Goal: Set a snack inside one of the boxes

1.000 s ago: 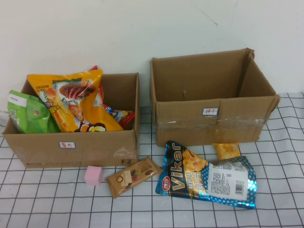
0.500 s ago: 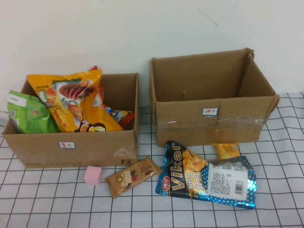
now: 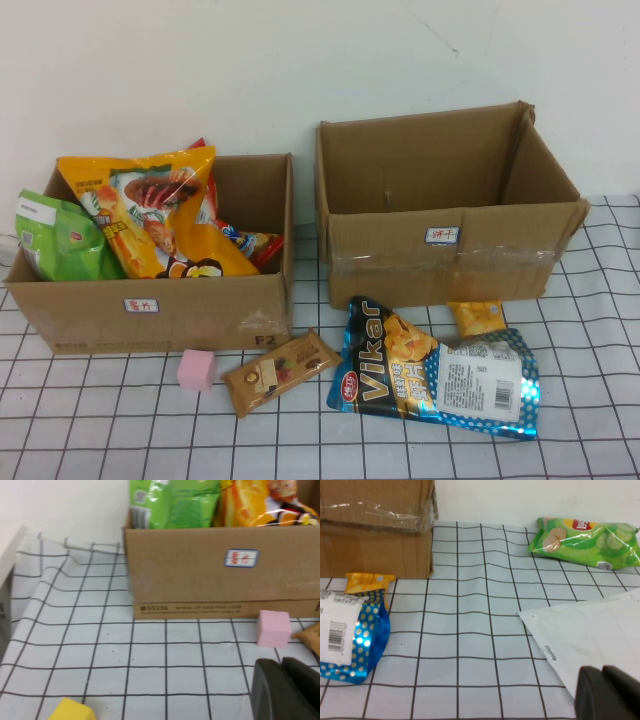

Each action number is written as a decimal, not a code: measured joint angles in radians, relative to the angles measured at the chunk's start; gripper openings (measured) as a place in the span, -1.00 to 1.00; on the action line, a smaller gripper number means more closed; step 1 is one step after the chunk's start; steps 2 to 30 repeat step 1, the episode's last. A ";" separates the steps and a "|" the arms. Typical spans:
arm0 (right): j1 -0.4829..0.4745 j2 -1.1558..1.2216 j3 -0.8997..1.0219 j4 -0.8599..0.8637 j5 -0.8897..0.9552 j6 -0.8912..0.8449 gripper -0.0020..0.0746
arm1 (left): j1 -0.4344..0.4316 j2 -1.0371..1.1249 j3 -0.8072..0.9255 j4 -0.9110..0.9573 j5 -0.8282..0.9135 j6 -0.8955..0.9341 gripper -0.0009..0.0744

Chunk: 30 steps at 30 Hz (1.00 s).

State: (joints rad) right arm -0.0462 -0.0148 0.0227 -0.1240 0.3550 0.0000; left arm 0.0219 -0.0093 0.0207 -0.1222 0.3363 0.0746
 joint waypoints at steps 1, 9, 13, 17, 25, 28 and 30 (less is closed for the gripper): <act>0.000 0.000 0.000 0.000 0.000 0.000 -0.95 | -0.007 0.000 0.000 0.000 0.000 0.000 -0.98; 0.000 0.000 0.000 0.000 0.000 0.000 -0.95 | -0.007 0.000 0.000 0.000 0.000 0.000 -0.98; 0.000 0.000 0.000 0.000 0.000 0.000 -0.95 | -0.007 0.000 0.000 0.000 0.000 0.000 -0.98; 0.000 0.000 0.000 0.000 0.000 0.000 -0.95 | -0.007 0.000 0.000 0.000 0.000 0.000 -0.98; 0.000 0.000 0.000 0.000 0.000 0.000 -0.95 | -0.007 0.000 0.000 0.000 0.000 0.000 -0.98; 0.000 0.000 0.000 0.000 0.000 0.000 -0.95 | -0.007 0.000 0.000 0.000 0.000 0.000 -0.98; 0.000 0.000 0.000 0.000 0.000 0.000 -0.95 | -0.007 0.000 0.000 0.000 0.000 0.000 -0.98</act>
